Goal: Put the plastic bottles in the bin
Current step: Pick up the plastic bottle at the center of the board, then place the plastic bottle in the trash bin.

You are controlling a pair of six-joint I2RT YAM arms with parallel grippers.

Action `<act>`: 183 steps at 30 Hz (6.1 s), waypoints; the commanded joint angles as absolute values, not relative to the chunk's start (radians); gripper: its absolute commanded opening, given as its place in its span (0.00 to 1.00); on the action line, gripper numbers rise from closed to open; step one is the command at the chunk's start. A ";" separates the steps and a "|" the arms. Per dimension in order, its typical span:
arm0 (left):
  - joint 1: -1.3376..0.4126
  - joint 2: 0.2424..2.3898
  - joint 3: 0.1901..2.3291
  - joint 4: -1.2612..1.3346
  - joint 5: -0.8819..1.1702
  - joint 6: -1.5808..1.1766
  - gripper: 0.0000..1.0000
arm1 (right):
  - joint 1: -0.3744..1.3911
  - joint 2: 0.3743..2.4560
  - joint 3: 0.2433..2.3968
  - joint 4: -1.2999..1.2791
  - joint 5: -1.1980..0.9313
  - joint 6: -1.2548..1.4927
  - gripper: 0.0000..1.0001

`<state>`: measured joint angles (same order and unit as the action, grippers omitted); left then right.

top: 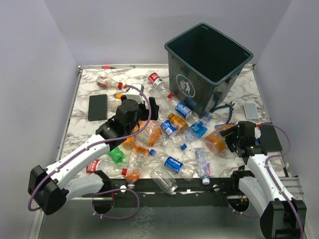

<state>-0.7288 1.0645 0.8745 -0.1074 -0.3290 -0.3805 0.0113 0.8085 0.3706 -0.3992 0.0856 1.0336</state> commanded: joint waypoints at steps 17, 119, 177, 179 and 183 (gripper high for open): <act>-0.734 0.993 0.741 0.147 -0.063 -0.405 0.99 | 0.006 0.510 0.750 -0.640 -0.550 0.582 0.42; -0.838 0.957 0.772 0.418 0.347 -0.196 0.49 | 0.711 1.303 1.837 -0.740 -0.326 0.343 0.29; -0.864 0.800 0.680 0.245 -0.713 -0.068 0.99 | 0.371 1.155 1.642 -0.383 0.015 0.453 1.00; -0.864 0.831 0.697 0.219 -0.765 -0.067 0.99 | 0.371 1.018 1.475 -0.333 -0.025 0.457 1.00; -0.864 0.916 0.749 0.130 -0.876 -0.111 0.99 | 0.371 0.751 1.194 -0.310 -0.026 0.479 1.00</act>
<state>-0.8597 0.8505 0.6815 0.2356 -0.7216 -0.0814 0.3676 0.9150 1.3960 -0.3618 0.0547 0.4458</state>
